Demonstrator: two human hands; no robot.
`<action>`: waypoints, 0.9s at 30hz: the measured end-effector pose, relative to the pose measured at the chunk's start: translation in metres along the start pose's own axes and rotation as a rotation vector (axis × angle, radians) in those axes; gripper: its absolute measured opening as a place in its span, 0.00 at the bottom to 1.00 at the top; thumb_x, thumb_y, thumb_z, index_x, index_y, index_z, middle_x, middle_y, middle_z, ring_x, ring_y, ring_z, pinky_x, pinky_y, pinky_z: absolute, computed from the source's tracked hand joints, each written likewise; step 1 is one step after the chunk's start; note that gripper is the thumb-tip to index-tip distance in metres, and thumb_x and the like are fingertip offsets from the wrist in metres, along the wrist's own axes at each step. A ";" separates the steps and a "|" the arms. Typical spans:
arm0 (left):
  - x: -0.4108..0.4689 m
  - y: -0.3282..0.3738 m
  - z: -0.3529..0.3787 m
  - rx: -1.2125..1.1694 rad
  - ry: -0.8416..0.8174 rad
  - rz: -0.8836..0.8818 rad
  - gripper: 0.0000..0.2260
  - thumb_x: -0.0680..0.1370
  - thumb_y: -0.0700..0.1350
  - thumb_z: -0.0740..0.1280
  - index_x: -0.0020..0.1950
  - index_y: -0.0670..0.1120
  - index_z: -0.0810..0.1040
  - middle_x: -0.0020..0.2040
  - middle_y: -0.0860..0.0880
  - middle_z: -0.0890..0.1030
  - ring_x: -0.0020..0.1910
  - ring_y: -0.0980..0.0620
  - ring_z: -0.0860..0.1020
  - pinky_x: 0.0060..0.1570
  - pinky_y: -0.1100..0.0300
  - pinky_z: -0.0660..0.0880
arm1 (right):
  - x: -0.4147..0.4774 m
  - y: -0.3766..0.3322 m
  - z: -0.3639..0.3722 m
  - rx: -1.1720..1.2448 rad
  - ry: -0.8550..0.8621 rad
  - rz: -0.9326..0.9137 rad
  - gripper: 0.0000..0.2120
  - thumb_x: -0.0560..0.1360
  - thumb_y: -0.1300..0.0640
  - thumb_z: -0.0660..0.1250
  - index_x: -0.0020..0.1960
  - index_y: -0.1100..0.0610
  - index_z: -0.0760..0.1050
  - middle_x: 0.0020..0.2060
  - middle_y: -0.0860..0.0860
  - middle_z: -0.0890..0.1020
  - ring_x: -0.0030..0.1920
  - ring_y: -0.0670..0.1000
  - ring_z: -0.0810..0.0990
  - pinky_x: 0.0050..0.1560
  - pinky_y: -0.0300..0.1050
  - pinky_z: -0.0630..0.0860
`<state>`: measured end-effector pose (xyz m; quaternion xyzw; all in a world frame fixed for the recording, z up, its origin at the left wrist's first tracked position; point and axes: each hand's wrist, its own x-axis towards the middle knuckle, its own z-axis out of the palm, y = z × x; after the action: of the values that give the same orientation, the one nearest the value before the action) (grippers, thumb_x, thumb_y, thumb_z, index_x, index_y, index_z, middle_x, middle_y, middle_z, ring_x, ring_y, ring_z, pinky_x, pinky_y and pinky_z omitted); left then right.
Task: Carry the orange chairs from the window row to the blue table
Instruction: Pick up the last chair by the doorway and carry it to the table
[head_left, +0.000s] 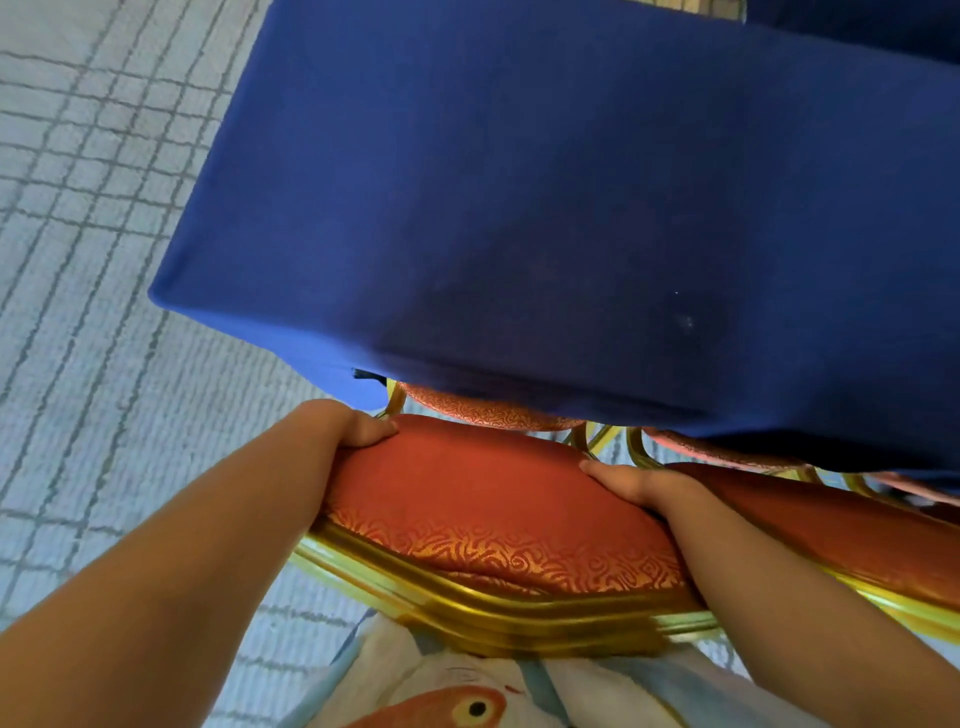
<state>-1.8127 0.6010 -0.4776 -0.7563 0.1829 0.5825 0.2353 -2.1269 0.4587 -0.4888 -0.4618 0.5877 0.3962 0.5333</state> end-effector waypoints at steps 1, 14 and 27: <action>0.005 0.004 -0.004 0.011 0.004 0.003 0.38 0.76 0.71 0.52 0.75 0.45 0.64 0.74 0.44 0.67 0.70 0.43 0.68 0.69 0.49 0.64 | 0.004 -0.003 -0.004 -0.003 0.005 0.006 0.28 0.83 0.38 0.49 0.71 0.55 0.72 0.54 0.57 0.80 0.51 0.56 0.80 0.63 0.50 0.73; -0.021 0.044 -0.044 0.330 0.103 0.140 0.28 0.81 0.61 0.52 0.78 0.48 0.58 0.77 0.45 0.61 0.73 0.43 0.64 0.68 0.52 0.63 | -0.013 -0.040 -0.035 -0.260 0.059 -0.023 0.30 0.80 0.34 0.56 0.74 0.52 0.69 0.71 0.54 0.73 0.67 0.55 0.74 0.70 0.48 0.66; -0.076 0.038 -0.050 0.340 0.111 0.438 0.25 0.78 0.63 0.57 0.60 0.45 0.75 0.56 0.46 0.79 0.52 0.45 0.79 0.52 0.52 0.77 | -0.102 -0.056 0.006 -0.057 0.660 -0.319 0.20 0.78 0.46 0.65 0.45 0.64 0.81 0.41 0.58 0.83 0.46 0.59 0.81 0.46 0.46 0.73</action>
<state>-1.8132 0.5413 -0.3987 -0.6790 0.4497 0.5382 0.2170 -2.0706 0.4626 -0.3868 -0.6651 0.6375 0.1539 0.3572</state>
